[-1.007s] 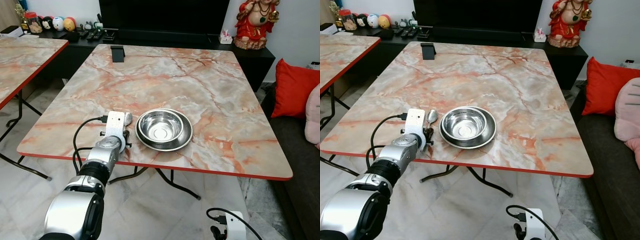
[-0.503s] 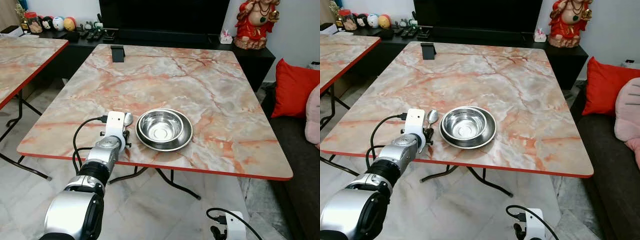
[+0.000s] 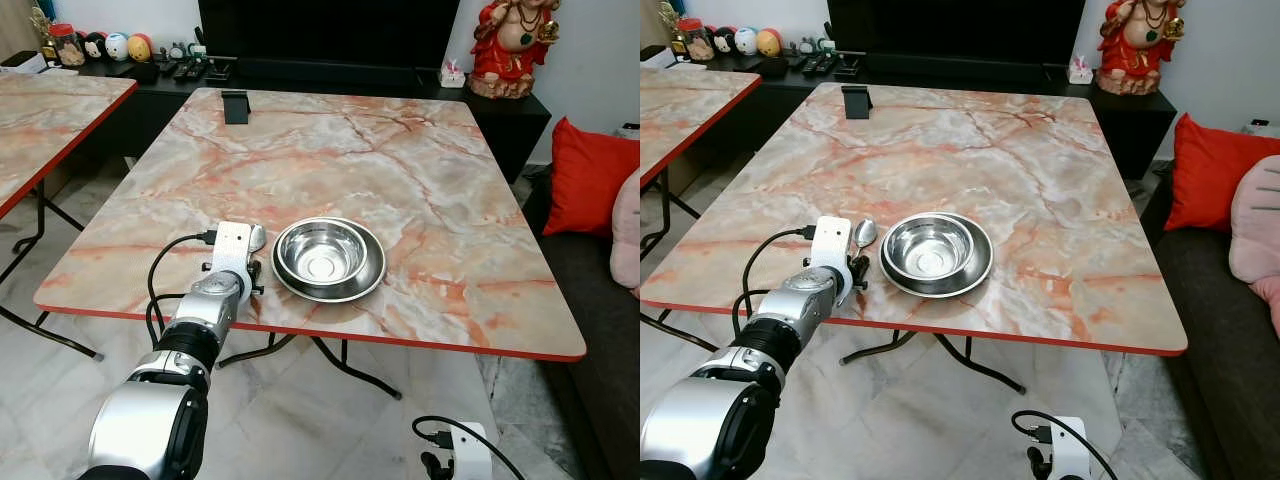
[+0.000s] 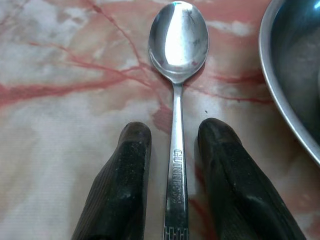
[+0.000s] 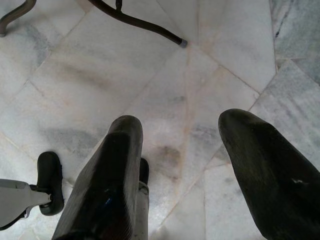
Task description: Setting the table
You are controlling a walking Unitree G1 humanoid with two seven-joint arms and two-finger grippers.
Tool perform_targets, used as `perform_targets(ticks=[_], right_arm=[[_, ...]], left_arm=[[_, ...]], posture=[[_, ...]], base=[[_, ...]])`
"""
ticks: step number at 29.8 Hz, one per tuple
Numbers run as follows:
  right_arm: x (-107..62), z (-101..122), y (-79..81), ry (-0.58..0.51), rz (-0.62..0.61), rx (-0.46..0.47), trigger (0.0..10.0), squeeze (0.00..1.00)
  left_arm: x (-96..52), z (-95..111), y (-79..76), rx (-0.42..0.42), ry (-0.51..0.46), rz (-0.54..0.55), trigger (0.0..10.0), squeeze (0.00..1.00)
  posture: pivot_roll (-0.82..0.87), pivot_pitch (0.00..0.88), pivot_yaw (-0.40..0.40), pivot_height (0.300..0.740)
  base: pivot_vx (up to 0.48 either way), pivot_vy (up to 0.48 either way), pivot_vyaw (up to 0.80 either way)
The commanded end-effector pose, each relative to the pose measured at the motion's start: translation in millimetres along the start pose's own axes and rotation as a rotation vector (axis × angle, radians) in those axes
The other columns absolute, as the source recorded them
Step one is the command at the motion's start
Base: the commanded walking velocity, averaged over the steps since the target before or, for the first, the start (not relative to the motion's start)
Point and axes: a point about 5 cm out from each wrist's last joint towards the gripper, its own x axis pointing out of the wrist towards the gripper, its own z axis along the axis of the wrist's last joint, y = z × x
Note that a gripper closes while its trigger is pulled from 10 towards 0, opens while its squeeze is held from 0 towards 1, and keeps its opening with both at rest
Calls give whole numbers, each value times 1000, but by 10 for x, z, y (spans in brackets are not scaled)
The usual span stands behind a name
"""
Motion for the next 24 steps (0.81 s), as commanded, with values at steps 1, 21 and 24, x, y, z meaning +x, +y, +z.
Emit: perform_targets(ticks=[1,21,24], right_arm=[[0,7,-28,5,-9,-2,10000,0],[-1,6,-33,5,-8,-1,10000,0],[-1,6,-36,6,-8,-3,10000,0]], left_arm=[[-11,52,10,-6,-13,-8,10000,0],[-259,310,245,-5,-184,106,10000,0],[-350,317,343,44,-223,147,10000,0]], posture=[[27,0,-65,740],[28,0,-64,740],[30,0,-64,740]], base=[[0,0,0],[0,0,0],[0,0,0]])
